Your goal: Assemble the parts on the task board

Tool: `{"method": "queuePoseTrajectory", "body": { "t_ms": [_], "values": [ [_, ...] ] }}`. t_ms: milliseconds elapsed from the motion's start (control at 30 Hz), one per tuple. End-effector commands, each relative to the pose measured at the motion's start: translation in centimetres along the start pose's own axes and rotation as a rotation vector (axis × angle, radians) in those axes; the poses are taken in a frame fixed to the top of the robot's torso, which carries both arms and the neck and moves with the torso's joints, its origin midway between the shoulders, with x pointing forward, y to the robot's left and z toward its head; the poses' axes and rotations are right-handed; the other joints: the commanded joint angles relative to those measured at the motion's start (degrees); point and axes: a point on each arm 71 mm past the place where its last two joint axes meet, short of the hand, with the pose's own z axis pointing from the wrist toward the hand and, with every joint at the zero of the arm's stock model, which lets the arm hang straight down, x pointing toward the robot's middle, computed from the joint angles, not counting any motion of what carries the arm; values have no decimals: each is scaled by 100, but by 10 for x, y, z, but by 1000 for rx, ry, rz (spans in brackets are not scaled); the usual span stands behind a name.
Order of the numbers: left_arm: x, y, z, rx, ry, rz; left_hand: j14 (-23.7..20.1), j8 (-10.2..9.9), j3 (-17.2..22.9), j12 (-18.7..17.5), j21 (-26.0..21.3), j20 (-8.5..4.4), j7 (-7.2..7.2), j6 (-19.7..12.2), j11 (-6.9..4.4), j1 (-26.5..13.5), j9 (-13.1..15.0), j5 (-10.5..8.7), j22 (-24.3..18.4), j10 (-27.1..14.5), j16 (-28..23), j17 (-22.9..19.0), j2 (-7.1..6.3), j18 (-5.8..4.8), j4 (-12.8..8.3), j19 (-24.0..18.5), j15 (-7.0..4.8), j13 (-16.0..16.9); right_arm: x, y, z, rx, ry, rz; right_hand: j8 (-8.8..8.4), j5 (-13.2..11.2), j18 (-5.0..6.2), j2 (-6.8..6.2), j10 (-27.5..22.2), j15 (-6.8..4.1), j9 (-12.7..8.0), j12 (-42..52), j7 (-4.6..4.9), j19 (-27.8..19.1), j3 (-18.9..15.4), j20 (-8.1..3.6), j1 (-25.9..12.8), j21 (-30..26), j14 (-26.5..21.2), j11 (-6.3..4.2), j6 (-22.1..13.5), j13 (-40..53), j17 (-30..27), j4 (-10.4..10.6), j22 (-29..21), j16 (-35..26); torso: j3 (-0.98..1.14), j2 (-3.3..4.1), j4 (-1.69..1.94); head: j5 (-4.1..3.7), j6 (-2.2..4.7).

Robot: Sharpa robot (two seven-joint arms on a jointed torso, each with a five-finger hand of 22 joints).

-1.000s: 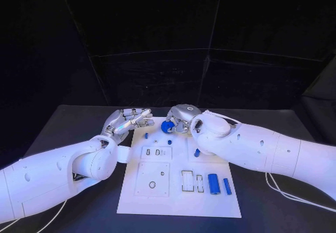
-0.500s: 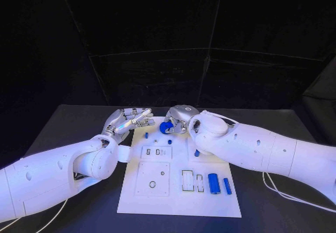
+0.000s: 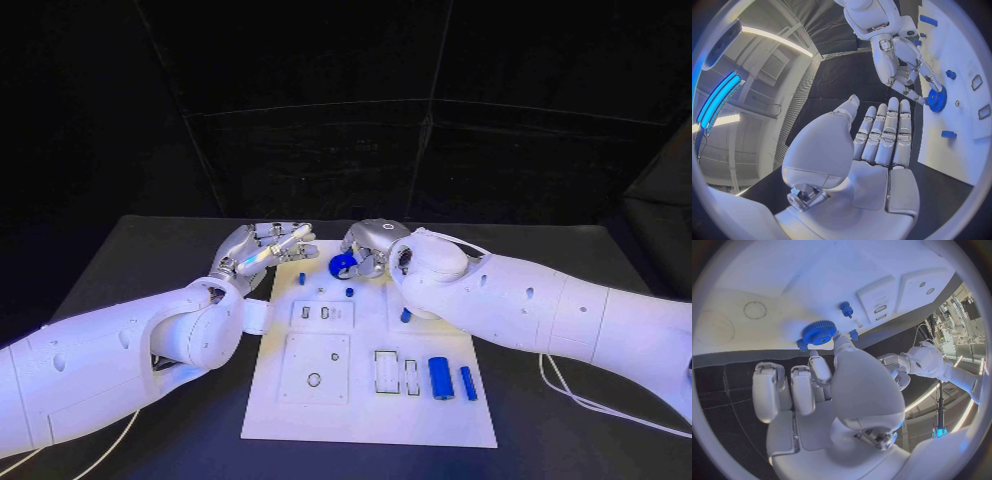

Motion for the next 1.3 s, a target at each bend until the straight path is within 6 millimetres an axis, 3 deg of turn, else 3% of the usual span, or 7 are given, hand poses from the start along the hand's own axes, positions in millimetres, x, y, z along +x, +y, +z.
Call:
{"method": "queuePoseTrajectory", "body": {
  "t_ms": [33,333,667,833,1000,1133,1300],
  "values": [
    [1,-2,0,8,11,-5,3,-35,1,-32,-31,-1,46,-41,-2,31,-2,33,-5,-45,-30,-5,37,35,-45,36,11,-3,0,-1,-1,6,14,3,-5,-17,-28,-2,2,38,15,2,1,3,-8,59,-75,29,400,26,68,17,626,53,701,11,1,0,-3,4,5],
    [-4,-2,-1,9,1,0,3,-35,4,-33,-32,-1,46,-41,-2,31,-2,33,-6,-45,-31,-5,37,35,-48,36,11,-3,-21,-23,-27,-59,-172,165,26,200,-30,47,46,18,34,73,-29,12,12,50,20,35,396,-3,229,98,610,42,716,2,14,-12,-40,10,52],
    [-8,-3,-2,12,-8,5,4,-35,6,-34,-33,-1,46,-41,-2,30,-2,33,-7,-44,-31,-5,37,35,-50,36,11,-3,-33,-99,-75,-69,-129,416,61,217,20,-5,2,-15,42,43,-65,-158,41,19,431,-67,363,-40,368,100,489,-282,505,-70,40,-28,-195,16,138],
    [-10,-3,-1,15,-12,7,4,-35,6,-34,-33,-1,46,-41,-2,30,-2,33,-7,-44,-31,-5,37,35,-50,36,11,-3,-35,-127,-86,-41,-141,432,40,232,31,-50,-31,-18,31,-3,-62,-194,17,14,506,-90,356,-40,342,65,457,-357,460,-90,86,-20,-262,50,167],
    [-10,-3,0,16,-13,8,4,-35,6,-34,-33,-1,46,-41,-2,30,-2,33,-7,-44,-31,-5,37,35,-50,36,11,-3,-33,-151,-95,4,-149,426,27,248,33,-57,-43,-17,26,-21,-58,-203,10,13,533,-97,356,-37,319,53,457,-384,448,-92,115,-13,-269,20,170],
    [-11,-2,0,16,-14,9,4,-35,6,-34,-33,-1,46,-41,-2,30,-2,33,-7,-44,-31,-5,37,35,-50,36,11,-3,-30,-169,-101,43,-144,417,23,251,33,-59,-45,-16,24,-23,-57,-204,8,13,539,-98,357,-36,312,51,461,-391,447,-90,111,-16,-259,-9,153],
    [-12,-1,2,16,-17,10,4,-35,6,-34,-33,-1,46,-41,-2,30,-2,33,-7,-44,-31,-5,37,35,-50,36,11,-3,-21,-179,-105,57,-120,416,20,254,37,-61,-48,-16,23,-27,-56,-216,5,13,545,-105,356,-35,306,49,458,-398,431,-92,109,-7,-270,60,134]
  ]
}}
